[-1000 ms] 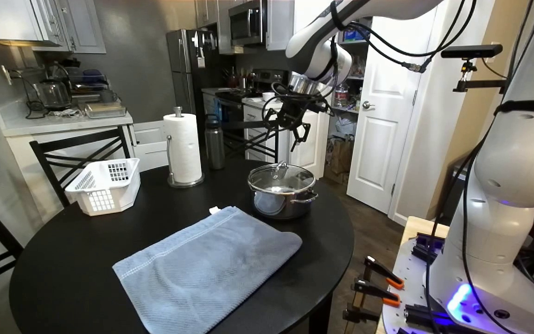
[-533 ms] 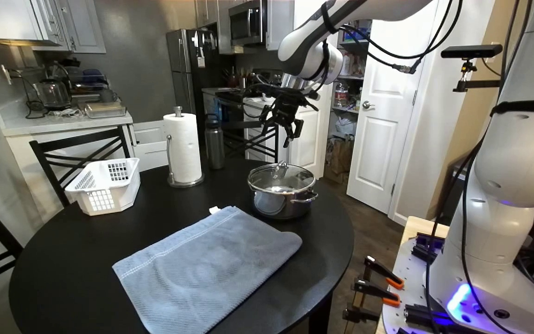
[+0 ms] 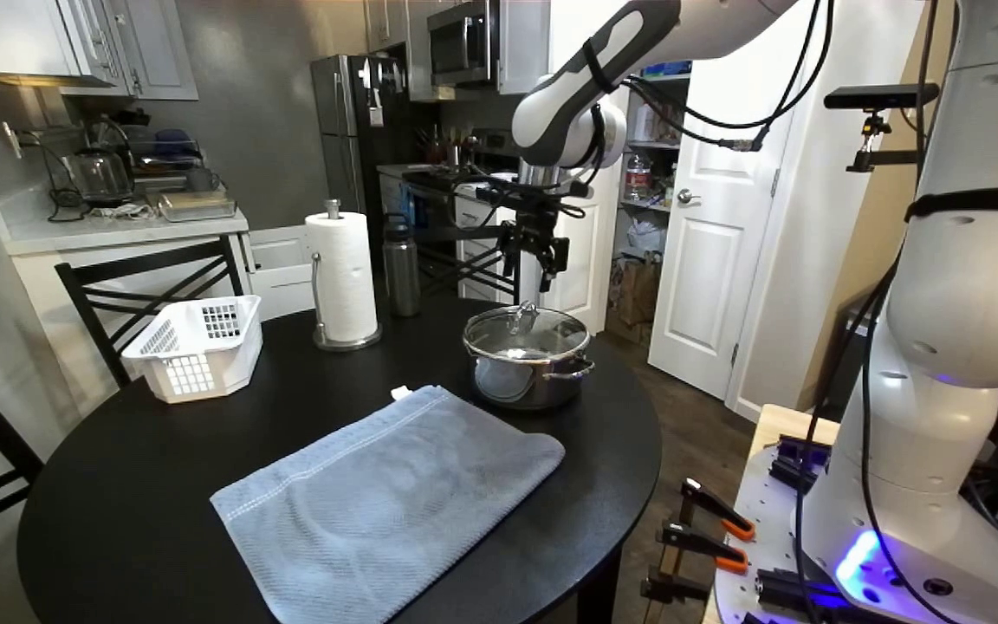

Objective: Remove the lid from the pot

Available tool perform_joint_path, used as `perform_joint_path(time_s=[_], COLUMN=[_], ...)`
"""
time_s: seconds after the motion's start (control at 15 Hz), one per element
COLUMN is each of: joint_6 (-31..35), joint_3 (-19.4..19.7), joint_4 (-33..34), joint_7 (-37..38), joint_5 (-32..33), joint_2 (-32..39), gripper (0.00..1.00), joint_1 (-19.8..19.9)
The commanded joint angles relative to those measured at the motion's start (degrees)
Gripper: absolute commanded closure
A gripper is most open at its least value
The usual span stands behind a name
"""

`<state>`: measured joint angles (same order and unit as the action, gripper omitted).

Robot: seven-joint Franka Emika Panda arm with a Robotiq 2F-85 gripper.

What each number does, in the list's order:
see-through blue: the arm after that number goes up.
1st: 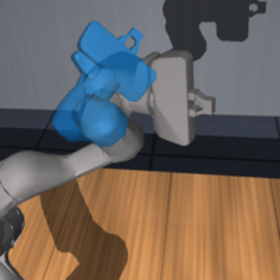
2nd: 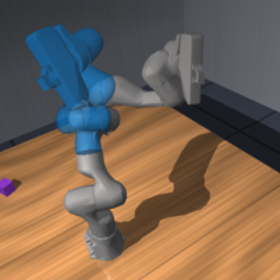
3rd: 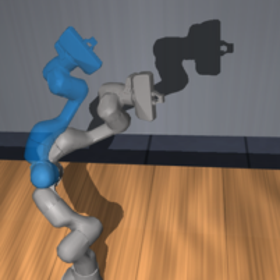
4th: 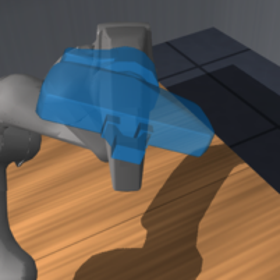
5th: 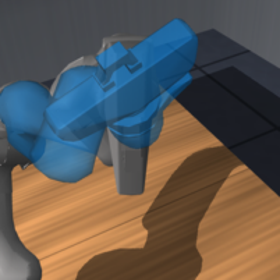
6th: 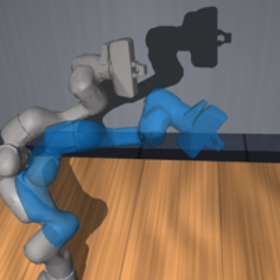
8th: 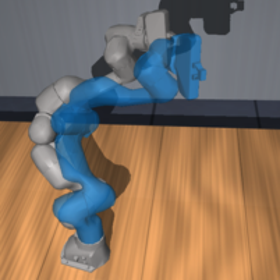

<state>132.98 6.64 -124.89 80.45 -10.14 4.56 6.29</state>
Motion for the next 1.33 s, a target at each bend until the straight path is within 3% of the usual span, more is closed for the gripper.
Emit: perform_joint_path(time_s=[0.0, 0.2, 0.67, 1.27], joint_6=[-4.39, -6.49, -4.51, -4.77], joint_3=[0.79, 1.37, 1.32, 2.05], joint_4=[2.76, 4.98, 7.80, 7.32], joint_7=[3.19, -0.77, -8.99, -11.71], joint_5=[3.90, 3.91, 3.91, 7.65], joint_2=[1.47, 3.21, 8.92, 10.34], gripper=[0.00, 0.00, 0.00, 0.00], joint_1=[-0.25, 0.44, -0.23, -1.37])
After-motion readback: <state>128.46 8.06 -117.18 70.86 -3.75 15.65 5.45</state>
